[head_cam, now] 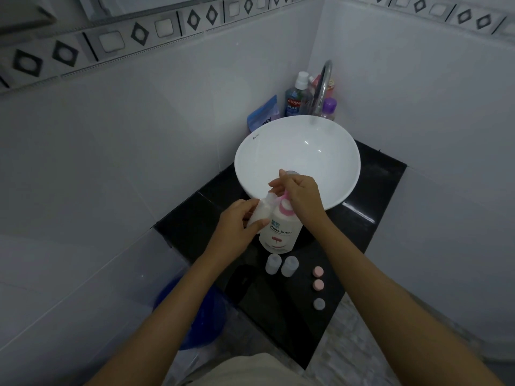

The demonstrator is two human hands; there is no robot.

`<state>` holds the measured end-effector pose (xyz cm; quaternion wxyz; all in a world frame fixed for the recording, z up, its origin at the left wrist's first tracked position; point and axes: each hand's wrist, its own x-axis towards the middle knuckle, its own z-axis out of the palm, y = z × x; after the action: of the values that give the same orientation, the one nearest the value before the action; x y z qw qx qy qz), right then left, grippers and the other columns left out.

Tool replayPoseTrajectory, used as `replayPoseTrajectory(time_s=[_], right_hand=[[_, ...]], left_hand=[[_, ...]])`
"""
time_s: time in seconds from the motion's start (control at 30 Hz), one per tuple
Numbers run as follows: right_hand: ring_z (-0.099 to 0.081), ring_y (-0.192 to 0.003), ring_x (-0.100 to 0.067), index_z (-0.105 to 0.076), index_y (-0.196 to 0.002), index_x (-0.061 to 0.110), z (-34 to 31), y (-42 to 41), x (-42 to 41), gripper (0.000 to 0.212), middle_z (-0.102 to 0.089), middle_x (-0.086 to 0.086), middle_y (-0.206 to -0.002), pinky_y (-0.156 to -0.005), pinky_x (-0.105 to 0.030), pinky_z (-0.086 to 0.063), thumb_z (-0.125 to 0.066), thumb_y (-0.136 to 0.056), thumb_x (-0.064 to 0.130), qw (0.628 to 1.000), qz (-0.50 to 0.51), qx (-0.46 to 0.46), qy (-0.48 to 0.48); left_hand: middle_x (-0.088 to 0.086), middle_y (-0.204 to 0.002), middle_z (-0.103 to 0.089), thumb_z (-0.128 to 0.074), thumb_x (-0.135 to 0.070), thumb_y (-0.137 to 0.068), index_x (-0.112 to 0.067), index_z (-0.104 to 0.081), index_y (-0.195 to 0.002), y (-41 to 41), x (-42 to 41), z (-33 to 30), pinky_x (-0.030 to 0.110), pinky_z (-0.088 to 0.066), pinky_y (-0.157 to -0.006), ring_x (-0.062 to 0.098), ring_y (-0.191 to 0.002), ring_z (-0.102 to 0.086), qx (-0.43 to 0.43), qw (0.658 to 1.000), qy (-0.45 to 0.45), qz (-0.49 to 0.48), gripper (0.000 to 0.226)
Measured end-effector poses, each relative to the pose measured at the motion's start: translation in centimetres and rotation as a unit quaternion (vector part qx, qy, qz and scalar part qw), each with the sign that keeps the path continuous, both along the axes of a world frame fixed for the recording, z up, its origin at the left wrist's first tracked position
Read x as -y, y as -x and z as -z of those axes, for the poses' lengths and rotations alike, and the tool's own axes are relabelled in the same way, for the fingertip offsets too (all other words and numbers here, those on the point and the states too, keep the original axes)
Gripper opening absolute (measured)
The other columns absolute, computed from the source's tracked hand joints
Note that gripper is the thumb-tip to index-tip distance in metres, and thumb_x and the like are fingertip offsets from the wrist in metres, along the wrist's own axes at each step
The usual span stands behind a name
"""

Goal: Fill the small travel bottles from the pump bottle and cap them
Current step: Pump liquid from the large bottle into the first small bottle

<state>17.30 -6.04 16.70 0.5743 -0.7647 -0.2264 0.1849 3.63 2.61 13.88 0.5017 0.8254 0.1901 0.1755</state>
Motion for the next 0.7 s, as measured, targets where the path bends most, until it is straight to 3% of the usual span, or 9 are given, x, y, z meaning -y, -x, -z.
replayPoseTrajectory(time_s=[0.17,0.3,0.57,0.7], right_hand=[[-0.066,-0.069,-0.023,-0.071,-0.085,-0.005,0.0,-0.4,-0.1,0.045,-0.069,-0.015,-0.074,-0.084,-0.034,-0.052,-0.043,-0.098,0.027,1.000,-0.014,-0.005,0.006],[-0.067,-0.073,-0.029,-0.071,-0.080,-0.003,0.1,-0.8,-0.4,0.044,-0.070,-0.019,-0.075,-0.090,-0.042,-0.052,-0.044,-0.098,0.026,0.999,-0.019,-0.025,-0.005],[-0.067,-0.068,-0.028,-0.071,-0.067,0.011,1.1,-1.2,-0.3,0.044,-0.069,-0.016,-0.064,-0.090,-0.051,-0.051,-0.045,-0.096,0.029,0.998,-0.047,-0.042,-0.015],[-0.066,-0.067,-0.026,-0.071,-0.070,0.008,1.0,-0.9,-0.3,0.043,-0.068,-0.015,-0.064,-0.090,-0.050,-0.051,-0.045,-0.097,0.028,0.998,-0.045,-0.041,-0.016]], left_hand=[[-0.018,-0.105,-0.061,-0.072,-0.019,-0.080,-0.028,-0.057,-0.110,0.8,-0.4,0.4,0.009,-0.047,-0.084,-0.009,-0.098,-0.057,0.027,0.998,0.052,-0.024,0.035],[-0.018,-0.101,-0.061,-0.074,-0.019,-0.078,-0.030,-0.057,-0.108,1.8,-0.6,2.8,0.006,-0.045,-0.079,-0.010,-0.095,-0.057,-0.036,0.998,0.050,-0.004,0.036],[0.000,-0.110,-0.061,-0.074,-0.011,-0.077,-0.017,-0.061,-0.106,3.0,0.2,9.8,0.029,-0.051,-0.093,0.013,-0.102,-0.060,-0.166,0.984,0.048,0.031,0.033],[0.002,-0.110,-0.063,-0.074,-0.009,-0.077,-0.015,-0.059,-0.104,3.1,0.4,11.1,0.029,-0.049,-0.094,0.014,-0.103,-0.060,-0.183,0.981,0.051,0.040,0.032]])
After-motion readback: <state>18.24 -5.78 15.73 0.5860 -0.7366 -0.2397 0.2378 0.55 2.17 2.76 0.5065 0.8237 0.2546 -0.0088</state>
